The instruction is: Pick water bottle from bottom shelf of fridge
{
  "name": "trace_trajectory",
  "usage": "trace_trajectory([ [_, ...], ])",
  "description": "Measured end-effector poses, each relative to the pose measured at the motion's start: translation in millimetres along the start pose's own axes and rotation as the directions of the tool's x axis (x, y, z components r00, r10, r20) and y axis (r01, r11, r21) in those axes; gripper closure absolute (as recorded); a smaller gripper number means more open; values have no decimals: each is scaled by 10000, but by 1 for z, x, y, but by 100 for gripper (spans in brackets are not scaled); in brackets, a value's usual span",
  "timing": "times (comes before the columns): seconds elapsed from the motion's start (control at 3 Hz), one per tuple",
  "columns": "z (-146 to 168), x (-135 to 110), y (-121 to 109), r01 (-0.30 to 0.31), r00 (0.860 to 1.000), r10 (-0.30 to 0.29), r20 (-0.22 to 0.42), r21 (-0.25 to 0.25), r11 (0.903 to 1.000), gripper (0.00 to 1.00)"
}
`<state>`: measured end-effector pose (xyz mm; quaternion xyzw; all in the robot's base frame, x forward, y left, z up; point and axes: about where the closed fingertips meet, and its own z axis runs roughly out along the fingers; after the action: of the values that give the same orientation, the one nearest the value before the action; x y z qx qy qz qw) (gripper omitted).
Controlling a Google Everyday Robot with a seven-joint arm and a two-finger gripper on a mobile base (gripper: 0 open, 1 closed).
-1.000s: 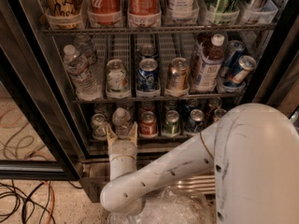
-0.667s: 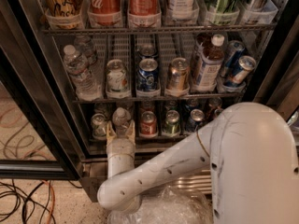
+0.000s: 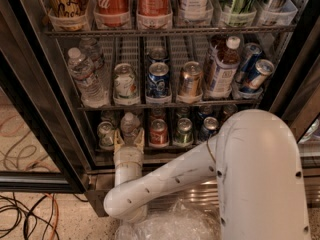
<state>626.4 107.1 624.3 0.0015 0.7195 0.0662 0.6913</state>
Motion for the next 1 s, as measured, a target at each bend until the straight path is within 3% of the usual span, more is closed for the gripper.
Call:
trace_trajectory([
  [0.33, 10, 17, 2, -262, 9993, 273, -271, 394, 9989, 58],
  [1.0, 9, 12, 2, -328, 9993, 333, -153, 322, 9989, 100],
])
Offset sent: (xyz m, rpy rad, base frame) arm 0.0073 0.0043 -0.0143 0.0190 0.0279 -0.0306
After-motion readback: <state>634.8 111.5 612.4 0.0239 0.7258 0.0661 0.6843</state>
